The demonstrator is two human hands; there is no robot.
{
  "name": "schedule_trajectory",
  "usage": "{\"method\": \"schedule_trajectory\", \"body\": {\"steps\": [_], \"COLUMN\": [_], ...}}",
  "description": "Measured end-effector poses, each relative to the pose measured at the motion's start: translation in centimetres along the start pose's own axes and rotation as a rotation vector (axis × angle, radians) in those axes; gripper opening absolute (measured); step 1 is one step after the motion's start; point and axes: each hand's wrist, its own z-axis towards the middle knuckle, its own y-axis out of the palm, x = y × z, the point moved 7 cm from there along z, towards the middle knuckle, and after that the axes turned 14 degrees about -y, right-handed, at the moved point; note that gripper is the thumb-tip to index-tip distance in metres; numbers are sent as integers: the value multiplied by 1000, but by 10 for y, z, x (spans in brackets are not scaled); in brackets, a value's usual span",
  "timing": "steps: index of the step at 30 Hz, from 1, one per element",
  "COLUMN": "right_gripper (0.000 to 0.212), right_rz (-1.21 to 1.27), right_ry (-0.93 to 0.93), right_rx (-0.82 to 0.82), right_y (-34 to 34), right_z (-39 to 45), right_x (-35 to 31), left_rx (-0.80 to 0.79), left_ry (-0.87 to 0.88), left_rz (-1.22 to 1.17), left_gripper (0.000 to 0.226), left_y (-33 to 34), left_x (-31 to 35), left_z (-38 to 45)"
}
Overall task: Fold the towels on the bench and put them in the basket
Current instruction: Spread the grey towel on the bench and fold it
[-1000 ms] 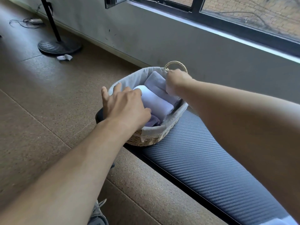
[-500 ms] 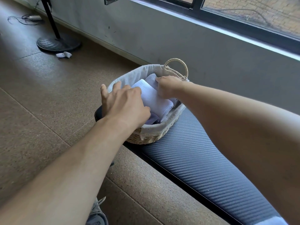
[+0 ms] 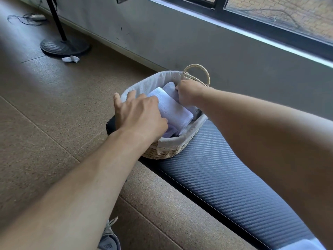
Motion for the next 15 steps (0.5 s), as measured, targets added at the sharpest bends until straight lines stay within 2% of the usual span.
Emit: {"method": "schedule_trajectory", "body": {"steps": [2, 4, 5, 7, 10, 15], "right_gripper": [6, 18, 25, 24, 27, 37], "right_rz": [-87, -106, -96, -80, -68, -129], "right_ry": [-9, -56, -95, -160, -93, -44], "right_rx": [182, 280, 263, 129, -34, -93], "right_y": [-11, -17, -15, -1, 11, 9], "right_z": [-4, -7, -8, -8, -11, -12], "right_x": [-3, -10, -13, -16, -9, -11], "left_rx": [5, 13, 17, 25, 35, 31], "left_ry": [3, 6, 8, 14, 18, 12], "left_rz": [-2, 0, 2, 2, 5, 14], "left_gripper": [47, 46, 46, 46, 47, 46], "left_y": [0, 1, 1, 1, 0, 1], "left_x": [0, -1, -1, -1, 0, -1], "left_z": [0, 0, 0, -1, -1, 0]}}
